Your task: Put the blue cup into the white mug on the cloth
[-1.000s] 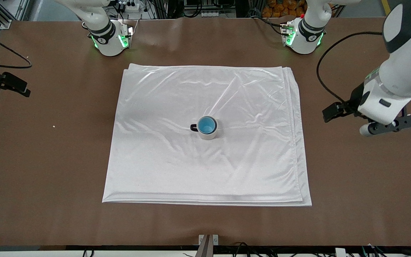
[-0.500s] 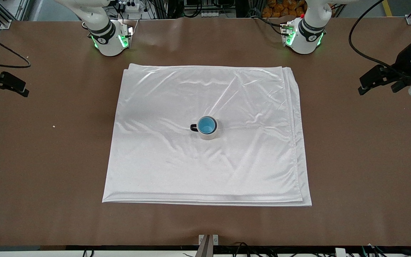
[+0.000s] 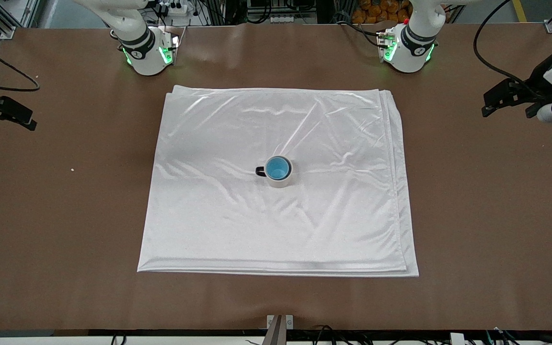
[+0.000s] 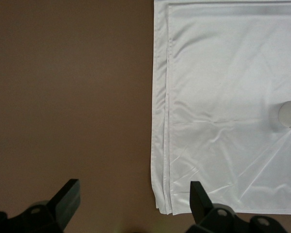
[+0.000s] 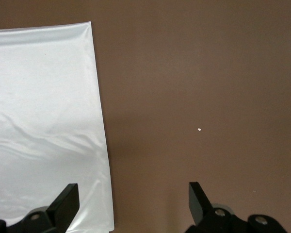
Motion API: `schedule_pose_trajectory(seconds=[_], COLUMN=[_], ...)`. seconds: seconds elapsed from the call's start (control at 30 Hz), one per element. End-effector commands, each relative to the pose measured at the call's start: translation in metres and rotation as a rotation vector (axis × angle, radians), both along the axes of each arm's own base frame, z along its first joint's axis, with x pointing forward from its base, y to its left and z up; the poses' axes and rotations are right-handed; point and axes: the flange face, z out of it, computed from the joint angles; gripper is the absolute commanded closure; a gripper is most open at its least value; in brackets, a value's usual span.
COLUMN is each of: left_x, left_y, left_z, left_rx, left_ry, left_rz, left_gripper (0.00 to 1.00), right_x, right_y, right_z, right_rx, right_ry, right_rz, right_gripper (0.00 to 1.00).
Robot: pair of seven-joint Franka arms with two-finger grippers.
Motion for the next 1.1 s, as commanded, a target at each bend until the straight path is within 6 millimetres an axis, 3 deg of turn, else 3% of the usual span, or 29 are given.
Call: schedule_pose_trajectory(seconds=[0.0,1.07], left_x=[-0.01,-0.001], left_y=[0.002,0.013], left_z=[0.0,0.001], left_rx=[0.022,0.054], left_ry=[0.001,-0.044], left_rz=[-0.021,-0.011], left_gripper=[0.0,0.0], right_x=[-0.001,0.002], right_y=[0.0,0.003], right_z=[0.001,-0.002], right_rx=[-0.014,-0.014], right_ry=[-0.001,0.002], right_rz=[0.001,0.006], right_gripper=[0.0,0.0])
